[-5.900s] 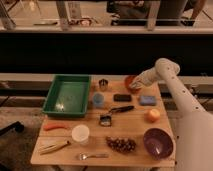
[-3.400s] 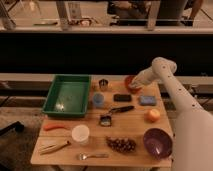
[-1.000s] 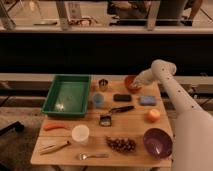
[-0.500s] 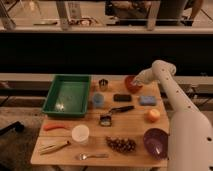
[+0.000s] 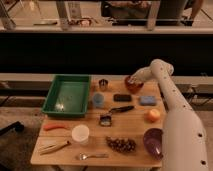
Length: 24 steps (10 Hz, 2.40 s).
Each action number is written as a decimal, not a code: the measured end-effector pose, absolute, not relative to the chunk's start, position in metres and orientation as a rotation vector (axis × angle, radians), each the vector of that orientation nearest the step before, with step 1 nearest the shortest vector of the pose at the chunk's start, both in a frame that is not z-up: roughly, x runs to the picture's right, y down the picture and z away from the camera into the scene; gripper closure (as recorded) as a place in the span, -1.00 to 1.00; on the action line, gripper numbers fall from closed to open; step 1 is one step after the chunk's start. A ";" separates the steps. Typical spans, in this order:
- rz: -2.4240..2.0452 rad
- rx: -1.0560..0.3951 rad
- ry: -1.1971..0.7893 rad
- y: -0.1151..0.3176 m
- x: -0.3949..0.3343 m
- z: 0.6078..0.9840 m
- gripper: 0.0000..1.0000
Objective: Wipe red bowl with towel
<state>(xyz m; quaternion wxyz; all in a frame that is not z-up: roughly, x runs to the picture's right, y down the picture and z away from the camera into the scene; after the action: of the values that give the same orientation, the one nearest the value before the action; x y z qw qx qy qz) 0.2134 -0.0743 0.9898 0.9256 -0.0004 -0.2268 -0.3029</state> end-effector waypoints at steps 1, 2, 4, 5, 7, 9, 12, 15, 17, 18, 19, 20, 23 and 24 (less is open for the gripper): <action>-0.650 0.022 -0.489 -0.078 0.205 0.991 1.00; -0.659 0.033 -0.507 -0.081 0.198 0.992 1.00; -0.672 0.051 -0.559 -0.084 0.181 0.994 1.00; -0.668 0.050 -0.582 -0.083 0.177 0.996 1.00; -0.648 0.046 -0.629 -0.083 0.170 0.995 1.00; -0.620 0.036 -0.651 -0.082 0.171 0.989 1.00; -0.555 0.009 -0.661 -0.073 0.179 0.970 1.00; -0.515 -0.007 -0.667 -0.058 0.188 0.948 1.00; -0.497 -0.024 -0.680 -0.050 0.187 0.942 1.00; -0.490 -0.031 -0.684 -0.048 0.188 0.940 1.00; -0.485 -0.040 -0.686 -0.046 0.189 0.941 1.00; -0.478 -0.052 -0.686 -0.045 0.188 0.942 1.00; -0.455 -0.085 -0.655 -0.043 0.200 0.948 1.00; -0.446 -0.098 -0.630 -0.042 0.210 0.951 1.00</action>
<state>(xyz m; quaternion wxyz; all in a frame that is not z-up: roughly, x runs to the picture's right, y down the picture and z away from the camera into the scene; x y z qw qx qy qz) 0.2095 -0.0424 0.9513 0.9253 -0.0477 -0.3070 -0.2172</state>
